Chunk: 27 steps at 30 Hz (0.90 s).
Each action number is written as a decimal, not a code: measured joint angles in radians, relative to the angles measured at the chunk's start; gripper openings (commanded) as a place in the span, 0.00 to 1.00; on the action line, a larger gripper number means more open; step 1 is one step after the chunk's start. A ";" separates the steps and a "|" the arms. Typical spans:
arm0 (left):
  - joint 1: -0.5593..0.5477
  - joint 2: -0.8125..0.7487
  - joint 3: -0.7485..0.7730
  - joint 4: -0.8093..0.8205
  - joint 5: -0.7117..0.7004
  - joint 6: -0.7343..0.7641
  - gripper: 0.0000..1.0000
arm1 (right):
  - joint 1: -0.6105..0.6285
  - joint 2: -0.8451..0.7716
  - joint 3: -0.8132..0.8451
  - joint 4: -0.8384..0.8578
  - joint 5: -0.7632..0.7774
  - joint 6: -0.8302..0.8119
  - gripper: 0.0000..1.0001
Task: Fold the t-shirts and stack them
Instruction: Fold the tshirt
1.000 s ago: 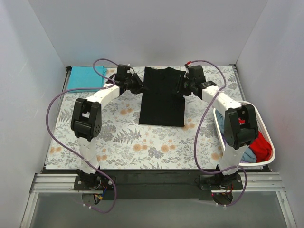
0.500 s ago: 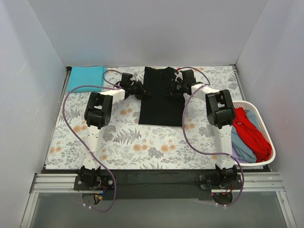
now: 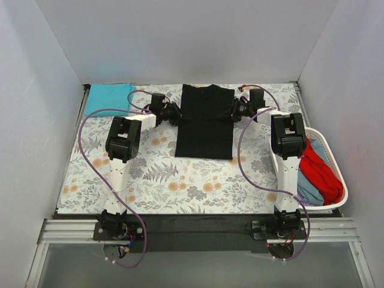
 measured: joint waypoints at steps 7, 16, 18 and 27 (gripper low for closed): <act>0.002 0.000 0.000 0.013 0.019 0.009 0.11 | -0.024 -0.164 -0.060 -0.002 0.029 -0.004 0.44; 0.003 -0.001 0.015 0.000 0.026 0.017 0.12 | -0.020 -0.398 -0.252 0.066 0.047 -0.008 0.43; 0.005 -0.001 0.016 -0.002 0.026 0.016 0.12 | -0.019 -0.385 -0.307 0.069 0.052 -0.012 0.42; 0.006 -0.001 0.016 0.000 0.028 0.015 0.14 | -0.051 -0.208 -0.351 0.069 0.053 0.013 0.39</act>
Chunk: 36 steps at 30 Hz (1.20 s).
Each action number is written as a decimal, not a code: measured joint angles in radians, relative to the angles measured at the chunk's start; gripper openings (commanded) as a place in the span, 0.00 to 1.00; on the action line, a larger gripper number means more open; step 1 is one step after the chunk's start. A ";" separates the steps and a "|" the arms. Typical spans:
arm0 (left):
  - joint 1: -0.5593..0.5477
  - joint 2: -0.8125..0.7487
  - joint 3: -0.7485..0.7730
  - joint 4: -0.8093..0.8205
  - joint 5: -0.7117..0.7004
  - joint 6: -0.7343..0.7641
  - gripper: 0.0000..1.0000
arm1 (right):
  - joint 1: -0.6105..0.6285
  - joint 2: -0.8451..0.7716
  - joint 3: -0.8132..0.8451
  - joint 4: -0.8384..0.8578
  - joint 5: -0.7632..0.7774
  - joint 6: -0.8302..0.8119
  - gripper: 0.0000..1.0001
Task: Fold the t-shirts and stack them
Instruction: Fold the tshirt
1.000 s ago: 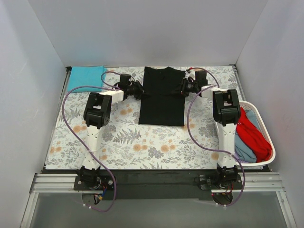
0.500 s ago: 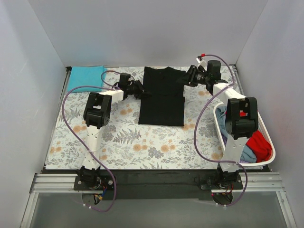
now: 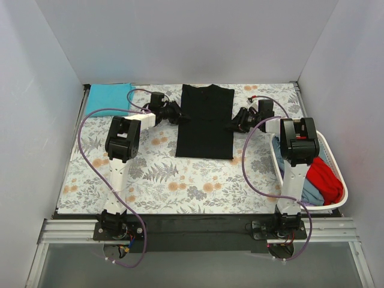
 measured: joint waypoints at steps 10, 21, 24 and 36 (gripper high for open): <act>0.003 -0.022 0.000 -0.008 0.016 0.002 0.27 | -0.004 -0.081 -0.037 -0.043 0.067 0.017 0.39; 0.001 -0.465 -0.306 0.030 -0.039 -0.021 0.24 | 0.039 -0.461 -0.317 -0.062 0.110 0.001 0.39; -0.025 -0.553 -0.447 0.056 -0.052 -0.029 0.23 | 0.066 -0.473 -0.408 -0.066 0.124 -0.007 0.39; -0.068 -0.650 -0.802 -0.047 -0.191 -0.043 0.25 | 0.076 -0.536 -0.586 -0.085 0.203 -0.044 0.39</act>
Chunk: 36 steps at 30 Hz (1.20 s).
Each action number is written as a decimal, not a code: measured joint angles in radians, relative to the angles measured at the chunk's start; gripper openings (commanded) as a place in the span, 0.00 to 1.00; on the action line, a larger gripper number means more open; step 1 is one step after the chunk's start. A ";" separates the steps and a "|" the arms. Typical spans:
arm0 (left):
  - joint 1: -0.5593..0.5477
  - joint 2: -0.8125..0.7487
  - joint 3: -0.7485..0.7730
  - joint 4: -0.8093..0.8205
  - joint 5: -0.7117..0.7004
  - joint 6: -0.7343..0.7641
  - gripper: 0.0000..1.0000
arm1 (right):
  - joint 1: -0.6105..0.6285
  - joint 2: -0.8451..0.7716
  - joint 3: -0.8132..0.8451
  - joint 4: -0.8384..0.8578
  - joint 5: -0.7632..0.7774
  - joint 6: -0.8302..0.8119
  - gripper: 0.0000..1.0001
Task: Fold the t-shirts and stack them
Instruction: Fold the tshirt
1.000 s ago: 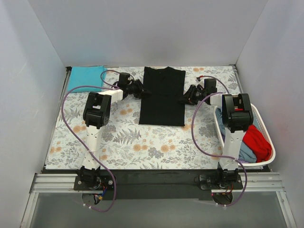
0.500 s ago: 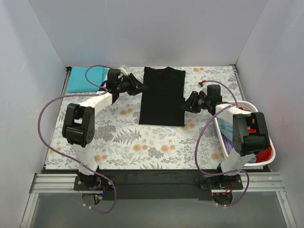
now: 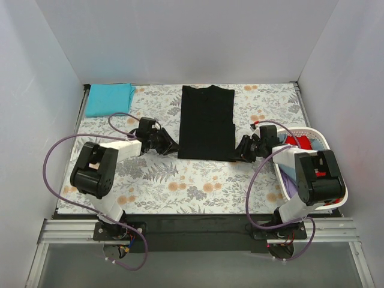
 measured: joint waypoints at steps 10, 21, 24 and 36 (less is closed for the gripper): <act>-0.003 -0.146 0.013 -0.148 -0.161 0.081 0.36 | 0.000 -0.164 -0.069 -0.094 0.143 -0.011 0.50; -0.073 -0.052 0.012 -0.192 -0.187 0.093 0.35 | 0.007 -0.145 -0.076 -0.093 0.161 -0.006 0.50; -0.077 -0.044 0.016 -0.188 -0.182 0.093 0.34 | 0.011 -0.137 -0.072 -0.089 0.161 -0.004 0.49; -0.100 -0.017 0.034 -0.169 -0.198 0.080 0.23 | 0.045 -0.072 -0.040 -0.024 0.161 0.016 0.40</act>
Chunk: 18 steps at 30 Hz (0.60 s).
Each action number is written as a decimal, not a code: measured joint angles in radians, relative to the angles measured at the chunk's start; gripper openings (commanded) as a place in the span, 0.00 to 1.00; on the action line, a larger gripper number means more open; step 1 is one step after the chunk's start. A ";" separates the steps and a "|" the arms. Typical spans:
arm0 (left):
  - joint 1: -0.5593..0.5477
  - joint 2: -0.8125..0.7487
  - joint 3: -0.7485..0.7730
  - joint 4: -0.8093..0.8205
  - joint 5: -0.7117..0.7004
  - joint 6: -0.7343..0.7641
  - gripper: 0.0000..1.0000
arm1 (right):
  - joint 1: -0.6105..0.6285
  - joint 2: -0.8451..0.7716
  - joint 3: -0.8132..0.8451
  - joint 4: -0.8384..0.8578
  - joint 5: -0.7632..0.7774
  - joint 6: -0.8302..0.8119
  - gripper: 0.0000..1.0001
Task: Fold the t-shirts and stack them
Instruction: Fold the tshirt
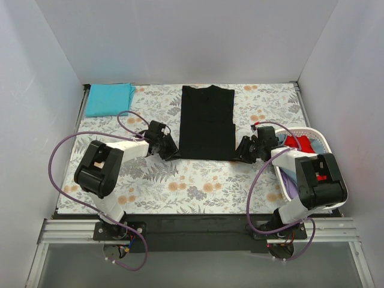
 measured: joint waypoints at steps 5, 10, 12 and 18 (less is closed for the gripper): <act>-0.003 0.005 0.003 -0.003 -0.012 -0.003 0.09 | 0.001 0.013 0.003 0.010 0.011 0.004 0.26; -0.007 0.010 0.011 -0.016 -0.018 -0.003 0.00 | 0.005 0.020 0.003 0.010 0.028 -0.002 0.05; -0.007 0.010 0.014 -0.024 -0.020 -0.003 0.00 | 0.008 0.020 0.003 0.008 0.033 -0.008 0.01; -0.012 -0.035 0.007 -0.076 -0.033 -0.001 0.00 | 0.026 -0.021 -0.002 -0.039 0.035 -0.031 0.01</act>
